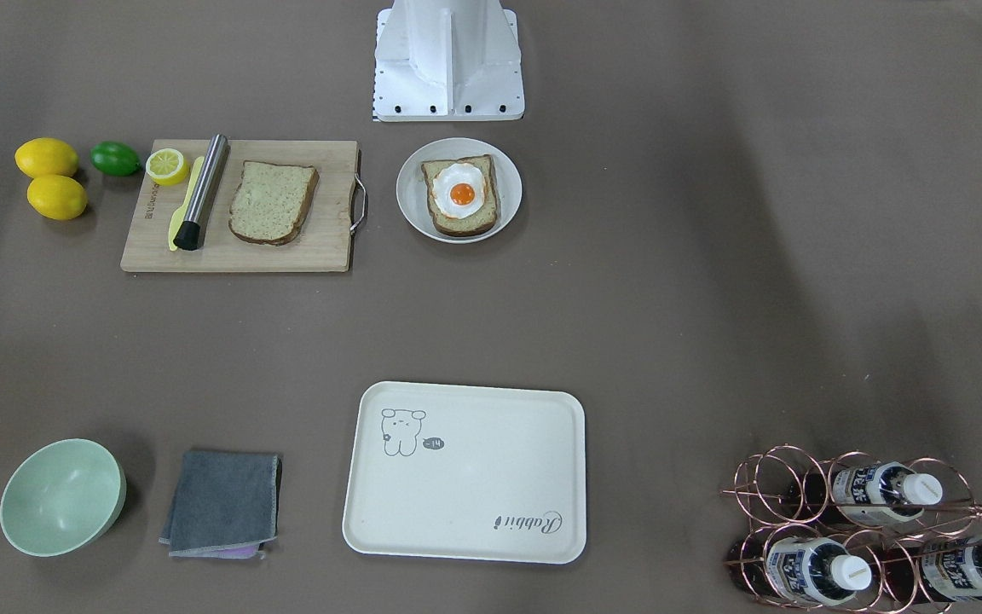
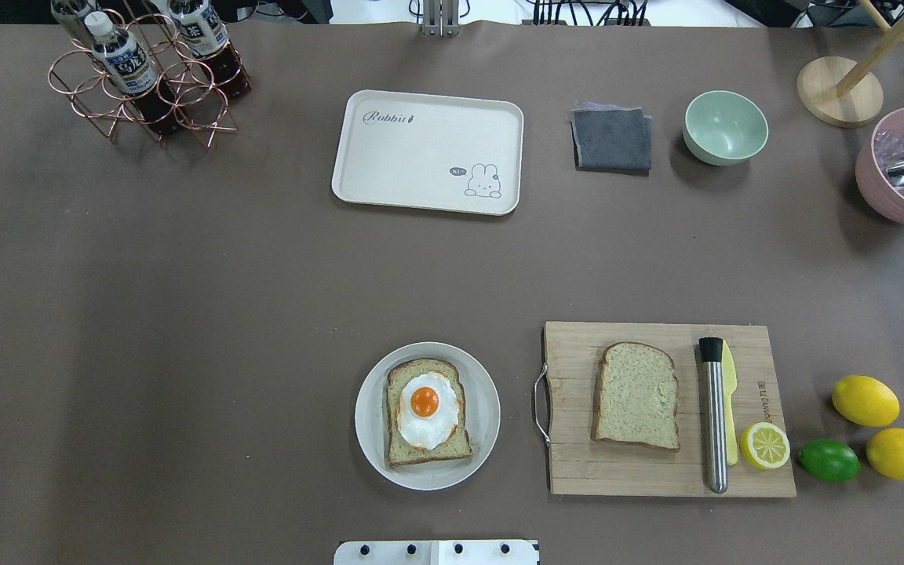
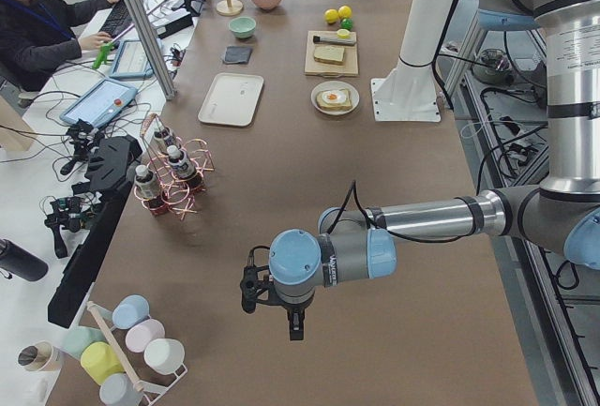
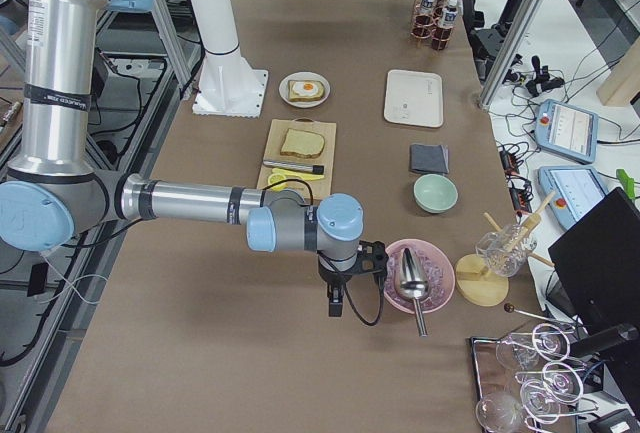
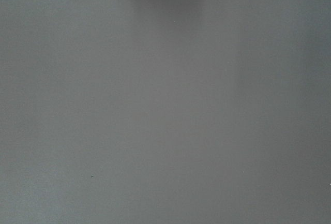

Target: Make sandwich and place on tray

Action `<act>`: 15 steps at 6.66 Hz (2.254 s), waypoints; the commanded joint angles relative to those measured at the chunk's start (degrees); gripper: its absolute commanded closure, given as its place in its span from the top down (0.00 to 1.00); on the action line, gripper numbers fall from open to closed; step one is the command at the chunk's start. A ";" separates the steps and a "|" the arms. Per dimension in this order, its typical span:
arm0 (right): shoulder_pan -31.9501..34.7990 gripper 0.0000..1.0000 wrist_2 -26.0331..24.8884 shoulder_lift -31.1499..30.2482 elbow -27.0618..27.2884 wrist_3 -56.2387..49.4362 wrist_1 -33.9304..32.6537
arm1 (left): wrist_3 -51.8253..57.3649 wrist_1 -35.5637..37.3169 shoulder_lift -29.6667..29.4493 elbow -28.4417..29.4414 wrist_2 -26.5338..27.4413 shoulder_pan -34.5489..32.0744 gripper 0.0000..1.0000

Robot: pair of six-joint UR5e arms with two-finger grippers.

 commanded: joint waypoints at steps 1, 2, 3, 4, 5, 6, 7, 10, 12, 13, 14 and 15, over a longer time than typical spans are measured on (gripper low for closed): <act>0.00 1.00 2.28 -0.07 0.14 0.02 0.09 | -0.05 -0.11 -0.55 -0.53 -0.06 -0.05 0.99; 0.00 1.00 5.86 0.54 0.49 0.28 0.09 | -0.22 -1.42 -0.46 -2.19 -0.06 -0.23 0.99; 0.00 1.00 8.24 0.63 0.49 -0.06 0.18 | 0.13 -7.87 -0.38 -2.90 -0.50 -2.23 0.99; 0.00 1.00 8.27 0.46 0.49 -0.24 0.87 | 0.04 -14.72 -0.20 -2.90 -0.67 -3.38 0.99; 0.09 1.00 8.44 -0.50 -1.33 -0.15 9.06 | 0.04 -14.96 -0.20 -3.17 -0.76 -3.39 0.99; 0.09 1.00 11.40 -1.55 -4.92 0.11 15.67 | -0.05 -15.23 -0.03 -3.08 -0.76 -3.39 0.99; 0.09 1.00 16.57 -1.47 -6.52 0.11 19.65 | 0.04 -15.84 -1.15 -3.69 -0.85 -3.30 0.99; 1.41 1.00 15.74 -0.34 -1.29 0.37 21.80 | -0.48 -24.69 -3.10 -3.87 -0.24 2.98 0.98; 1.49 1.00 14.86 4.63 4.87 3.26 21.19 | -5.62 -25.59 -5.56 -4.66 -0.59 8.27 0.99; 1.32 1.00 15.38 4.42 4.98 11.02 21.53 | -9.76 -28.73 -5.91 -5.01 -0.15 11.52 0.99; -0.16 1.00 15.39 3.63 5.15 12.23 21.36 | -13.72 -31.11 -6.70 -4.93 -0.06 15.38 0.99; -1.92 1.00 12.69 4.23 5.15 12.59 21.62 | -17.15 -31.83 -7.14 -5.27 -0.23 20.55 0.99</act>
